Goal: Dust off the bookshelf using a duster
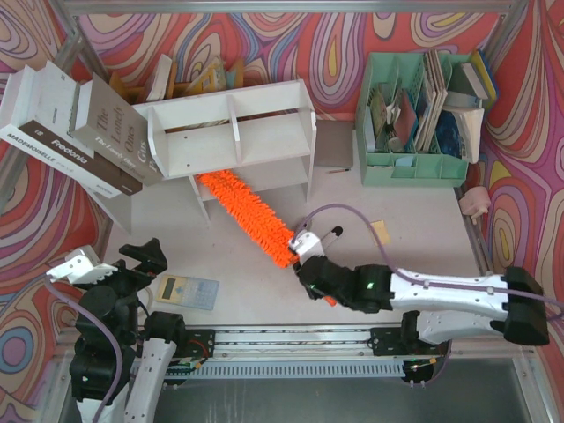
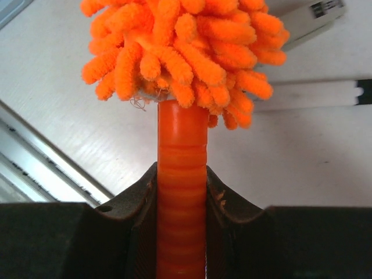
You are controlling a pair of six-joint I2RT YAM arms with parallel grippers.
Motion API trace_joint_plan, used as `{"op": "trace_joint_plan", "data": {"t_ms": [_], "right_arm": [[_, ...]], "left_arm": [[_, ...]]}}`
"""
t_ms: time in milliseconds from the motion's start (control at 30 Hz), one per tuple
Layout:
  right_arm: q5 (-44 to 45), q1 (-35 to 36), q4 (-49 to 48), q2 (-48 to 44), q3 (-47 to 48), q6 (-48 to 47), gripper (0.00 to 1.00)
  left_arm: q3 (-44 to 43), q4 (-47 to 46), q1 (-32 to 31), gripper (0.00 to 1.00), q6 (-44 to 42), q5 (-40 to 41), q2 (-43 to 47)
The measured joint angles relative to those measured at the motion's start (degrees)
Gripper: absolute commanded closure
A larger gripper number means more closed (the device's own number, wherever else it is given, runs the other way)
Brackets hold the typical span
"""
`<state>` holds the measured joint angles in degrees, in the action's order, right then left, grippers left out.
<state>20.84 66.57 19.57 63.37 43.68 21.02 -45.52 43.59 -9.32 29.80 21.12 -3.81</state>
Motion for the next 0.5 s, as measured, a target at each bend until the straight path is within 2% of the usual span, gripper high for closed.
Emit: {"op": "trace_joint_plan", "data": {"t_ms": [200, 333, 500], "right_arm": [[9.1, 9.7, 2.1, 9.0, 3.9, 10.7, 1.00], [11.6, 11.2, 3.5, 10.5, 4.7, 17.1, 1.00], [16.6, 11.2, 12.4, 8.7, 4.7, 28.7, 1.00]], "left_arm": [[0.0, 0.0, 0.0, 0.01, 0.0, 0.0, 0.0], [0.0, 0.0, 0.0, 0.01, 0.0, 0.0, 0.0], [0.0, 0.0, 0.0, 0.02, 0.0, 0.0, 0.0]]}}
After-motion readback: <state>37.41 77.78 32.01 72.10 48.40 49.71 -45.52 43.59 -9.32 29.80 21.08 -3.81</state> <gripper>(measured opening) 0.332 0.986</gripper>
